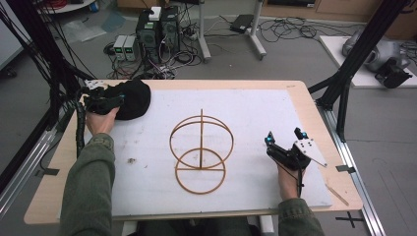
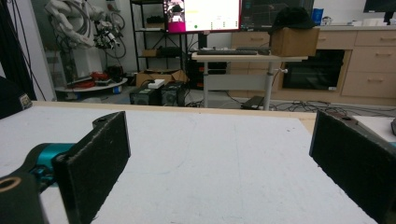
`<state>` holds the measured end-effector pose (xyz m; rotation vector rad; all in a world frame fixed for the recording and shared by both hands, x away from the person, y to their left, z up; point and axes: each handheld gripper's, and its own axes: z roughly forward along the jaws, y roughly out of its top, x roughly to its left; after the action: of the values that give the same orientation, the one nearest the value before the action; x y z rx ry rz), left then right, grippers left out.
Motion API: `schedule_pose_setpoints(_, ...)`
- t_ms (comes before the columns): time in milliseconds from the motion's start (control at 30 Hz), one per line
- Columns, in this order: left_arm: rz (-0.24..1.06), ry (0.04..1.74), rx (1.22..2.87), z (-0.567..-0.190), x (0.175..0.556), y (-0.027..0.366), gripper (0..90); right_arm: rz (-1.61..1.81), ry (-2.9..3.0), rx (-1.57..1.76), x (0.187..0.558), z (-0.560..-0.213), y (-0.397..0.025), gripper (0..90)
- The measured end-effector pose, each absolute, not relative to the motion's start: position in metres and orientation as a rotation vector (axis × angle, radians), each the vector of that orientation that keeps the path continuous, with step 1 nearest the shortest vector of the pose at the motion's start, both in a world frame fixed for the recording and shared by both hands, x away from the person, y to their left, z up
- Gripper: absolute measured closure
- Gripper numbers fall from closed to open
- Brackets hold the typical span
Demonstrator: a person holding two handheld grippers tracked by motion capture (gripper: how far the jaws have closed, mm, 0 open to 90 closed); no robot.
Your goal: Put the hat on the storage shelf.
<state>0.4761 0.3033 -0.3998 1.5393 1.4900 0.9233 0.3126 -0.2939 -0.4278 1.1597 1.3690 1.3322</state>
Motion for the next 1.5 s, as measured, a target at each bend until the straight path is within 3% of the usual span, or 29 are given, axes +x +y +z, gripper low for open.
schedule_pose_setpoints(100,0.909,1.497,1.554,-0.403,0.477,0.304,23.8,1.333,1.368,1.165,0.312,-0.428,-0.294,4.3)
schedule_pose_setpoints(167,0.91,1.493,1.579,-0.405,0.477,0.302,34.9,1.331,1.372,1.166,0.313,-0.428,-0.294,4.3)
schedule_pose_setpoints(233,0.917,1.491,1.592,-0.406,0.478,0.3,38.5,1.332,1.371,1.17,0.313,-0.428,-0.294,4.3)
schedule_pose_setpoints(267,0.919,1.478,1.595,-0.406,0.478,0.299,46.3,1.332,1.372,1.172,0.313,-0.428,-0.293,4.3)
schedule_pose_setpoints(400,0.925,1.467,1.598,-0.406,0.478,0.297,56.0,1.333,1.374,1.171,0.313,-0.429,-0.294,4.3)
schedule_pose_setpoints(433,0.919,1.46,1.6,-0.407,0.479,0.297,64.5,1.33,1.374,1.164,0.314,-0.429,-0.294,4.3)
schedule_pose_setpoints(500,0.902,1.457,1.594,-0.408,0.479,0.297,66.5,1.329,1.376,1.162,0.314,-0.429,-0.294,4.3)
schedule_pose_setpoints(600,0.887,1.451,1.59,-0.408,0.478,0.297,80.5,1.33,1.378,1.162,0.314,-0.429,-0.293,4.3)
schedule_pose_setpoints(667,0.879,1.452,1.587,-0.407,0.478,0.298,85.2,1.329,1.378,1.164,0.314,-0.429,-0.293,4.3)
schedule_pose_setpoints(1500,0.897,1.354,1.569,-0.391,0.469,0.294,88.3,1.335,1.378,1.165,0.314,-0.43,-0.294,4.4)
